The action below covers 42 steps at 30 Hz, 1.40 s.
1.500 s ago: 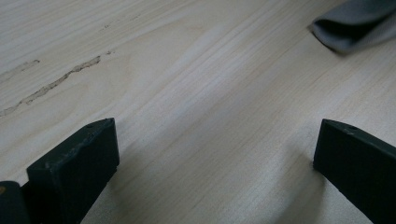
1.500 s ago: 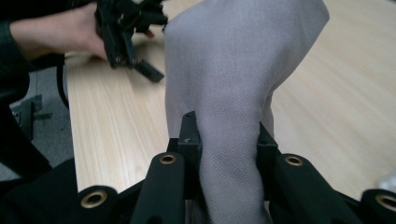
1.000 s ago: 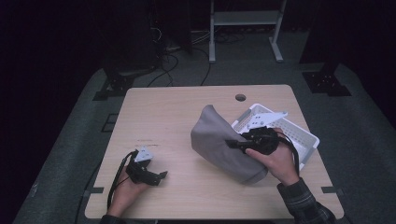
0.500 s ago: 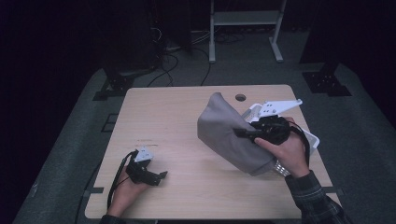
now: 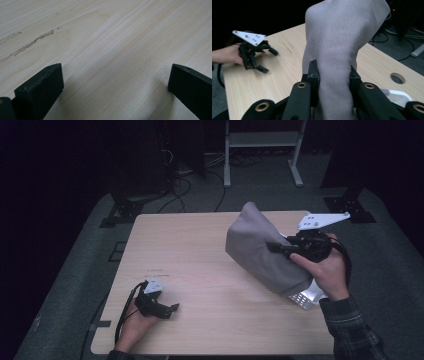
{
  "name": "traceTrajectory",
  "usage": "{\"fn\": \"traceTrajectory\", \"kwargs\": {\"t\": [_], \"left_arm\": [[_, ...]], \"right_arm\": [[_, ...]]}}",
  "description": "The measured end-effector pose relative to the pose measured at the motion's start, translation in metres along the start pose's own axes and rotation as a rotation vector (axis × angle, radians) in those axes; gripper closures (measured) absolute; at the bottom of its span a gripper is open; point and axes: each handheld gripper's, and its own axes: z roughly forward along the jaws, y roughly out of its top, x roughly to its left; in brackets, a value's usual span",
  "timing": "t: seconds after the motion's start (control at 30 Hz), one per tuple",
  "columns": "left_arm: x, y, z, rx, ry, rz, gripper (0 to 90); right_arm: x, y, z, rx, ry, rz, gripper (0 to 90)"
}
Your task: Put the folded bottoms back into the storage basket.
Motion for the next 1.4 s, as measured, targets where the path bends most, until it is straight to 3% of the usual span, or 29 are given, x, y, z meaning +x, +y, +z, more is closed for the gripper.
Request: {"fn": "traceTrajectory", "kwargs": {"t": [0.3, 0.77, 1.4], "left_arm": [[0.000, 0.000, 0.000, 0.000, 0.000, 0.000, 0.0], [0.000, 0.000, 0.000, 0.000, 0.000, 0.000, 0.0], [0.000, 0.000, 0.000, 0.000, -0.001, -0.002, 0.0]], "right_arm": [[-0.027, -0.003, -0.013, 0.029, -0.066, 0.012, 72.1], [-0.072, -0.022, -0.015, 0.103, -0.143, 0.059, 72.0], [-0.108, -0.046, -0.012, 0.189, -0.217, 0.084, 72.0]]}}
